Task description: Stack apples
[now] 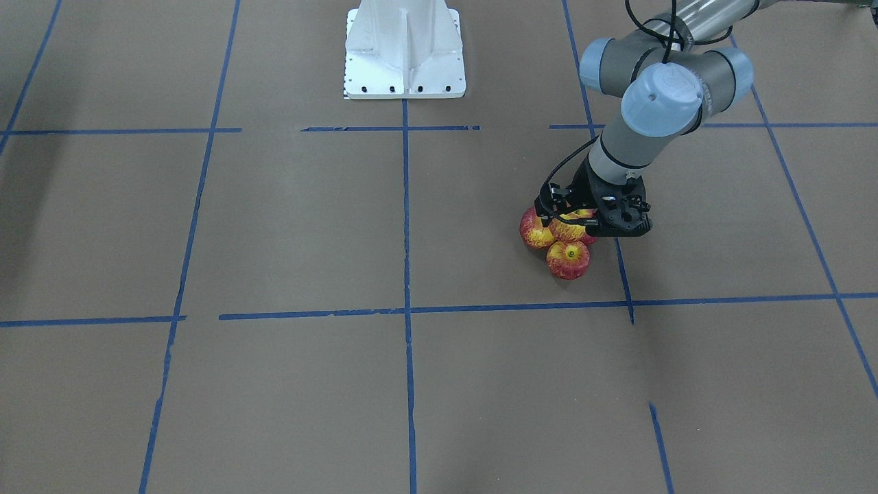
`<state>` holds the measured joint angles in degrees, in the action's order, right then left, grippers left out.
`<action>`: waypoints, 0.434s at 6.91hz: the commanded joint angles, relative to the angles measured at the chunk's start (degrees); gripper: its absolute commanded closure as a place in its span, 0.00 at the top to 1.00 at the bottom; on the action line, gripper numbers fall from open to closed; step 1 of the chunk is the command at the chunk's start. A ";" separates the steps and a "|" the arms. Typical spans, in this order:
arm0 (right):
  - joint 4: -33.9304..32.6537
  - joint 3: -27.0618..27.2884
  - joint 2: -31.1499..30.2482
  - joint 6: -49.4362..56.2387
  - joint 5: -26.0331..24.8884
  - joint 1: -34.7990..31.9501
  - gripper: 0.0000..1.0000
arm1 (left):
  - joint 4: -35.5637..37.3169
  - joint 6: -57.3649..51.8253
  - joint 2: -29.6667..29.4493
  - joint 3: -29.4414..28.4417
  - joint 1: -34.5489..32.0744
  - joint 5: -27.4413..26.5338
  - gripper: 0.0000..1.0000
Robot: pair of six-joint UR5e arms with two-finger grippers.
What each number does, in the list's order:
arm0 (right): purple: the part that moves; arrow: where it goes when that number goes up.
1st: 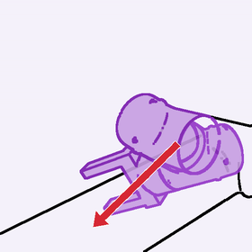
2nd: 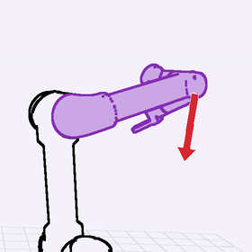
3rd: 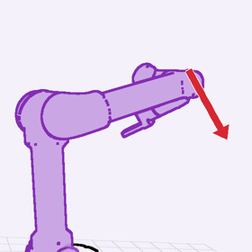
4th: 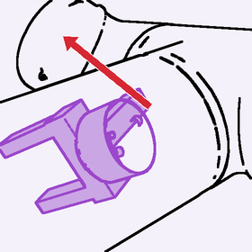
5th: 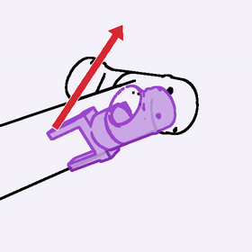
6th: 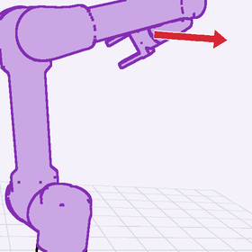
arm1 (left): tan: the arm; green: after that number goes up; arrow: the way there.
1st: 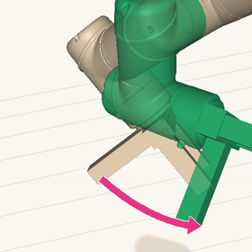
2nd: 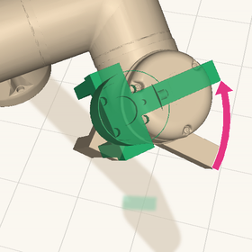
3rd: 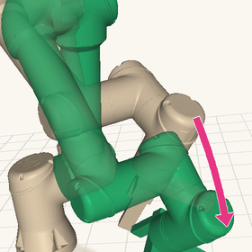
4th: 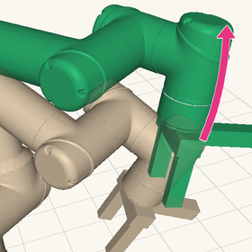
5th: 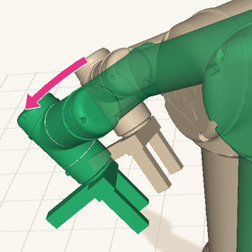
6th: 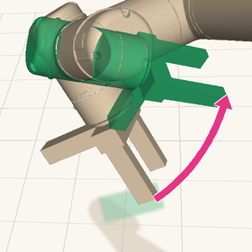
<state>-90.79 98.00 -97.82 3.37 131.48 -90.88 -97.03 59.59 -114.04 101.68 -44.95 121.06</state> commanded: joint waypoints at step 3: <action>0.00 0.00 0.00 0.06 0.00 0.00 1.00 | 9.75 -15.84 7.54 14.05 -12.06 0.75 1.00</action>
<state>-90.79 98.00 -97.82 3.40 131.48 -90.88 -89.43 51.46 -110.98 112.02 -53.62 121.22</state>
